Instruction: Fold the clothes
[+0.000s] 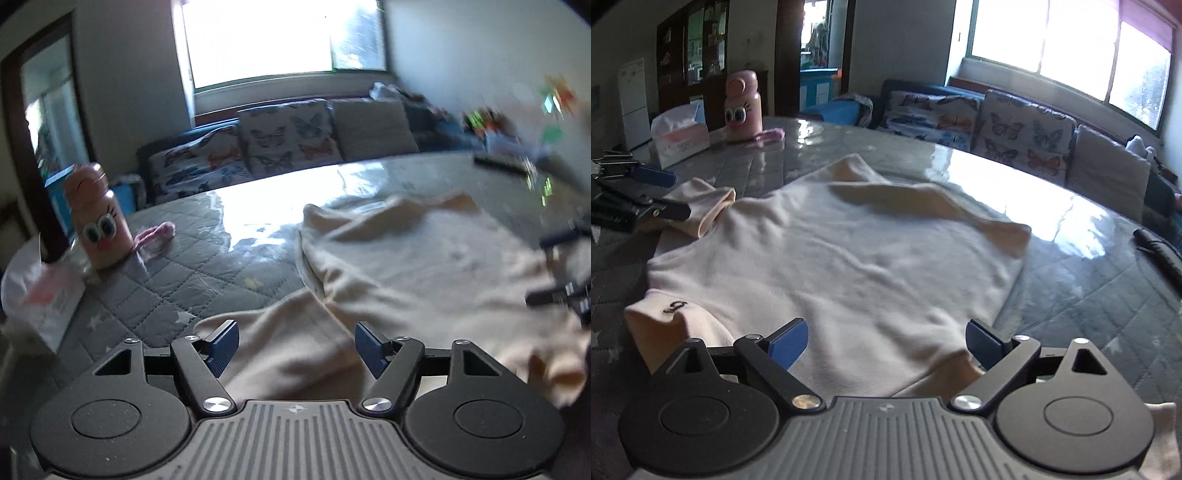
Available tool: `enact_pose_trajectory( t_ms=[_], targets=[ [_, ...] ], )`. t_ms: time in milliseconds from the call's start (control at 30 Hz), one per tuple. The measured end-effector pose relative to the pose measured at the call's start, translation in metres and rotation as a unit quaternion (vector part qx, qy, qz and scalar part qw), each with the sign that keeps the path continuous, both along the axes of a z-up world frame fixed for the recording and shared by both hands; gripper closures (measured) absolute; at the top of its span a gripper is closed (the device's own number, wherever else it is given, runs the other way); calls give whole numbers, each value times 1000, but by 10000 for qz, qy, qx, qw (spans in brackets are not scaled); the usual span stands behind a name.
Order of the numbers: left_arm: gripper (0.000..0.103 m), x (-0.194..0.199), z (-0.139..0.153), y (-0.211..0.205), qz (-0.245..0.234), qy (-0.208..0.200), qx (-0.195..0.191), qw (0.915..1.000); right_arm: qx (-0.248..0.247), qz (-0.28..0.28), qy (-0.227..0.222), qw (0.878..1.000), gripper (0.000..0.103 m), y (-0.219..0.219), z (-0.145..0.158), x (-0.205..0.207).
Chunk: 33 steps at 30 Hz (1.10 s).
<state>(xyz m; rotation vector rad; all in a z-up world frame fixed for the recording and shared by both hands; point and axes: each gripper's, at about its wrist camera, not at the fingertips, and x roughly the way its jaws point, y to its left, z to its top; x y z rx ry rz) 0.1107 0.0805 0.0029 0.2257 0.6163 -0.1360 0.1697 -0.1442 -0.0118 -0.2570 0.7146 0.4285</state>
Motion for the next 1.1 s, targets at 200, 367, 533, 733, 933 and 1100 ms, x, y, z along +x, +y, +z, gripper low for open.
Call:
enact_pose_trajectory(
  t_ms=[200,367,533,733,933,1100],
  targets=[
    [47,3,-18,-8,-219,155,381,9989,13,-65,103,9999,1,0,-12,1],
    [87,10,-14,2,-24,110,50,9999,131,-84,99,9998,0,-4,-15,1],
    [99,24,7,37,759,-128,-652,9949,268,-79,7,9996,0,-7,-19,-1],
    [99,28,24,62,944,-362,-813,9915,364,-84,-113,9992,0,-10,-22,-3],
    [86,21,10,34,310,-186,-445,9984,399,-86,-108,9991,0,-10,-22,-2],
    [62,15,-4,9,-210,-26,-124,9997,409,-87,-110,9991,0,-10,-23,-2]
  ],
)
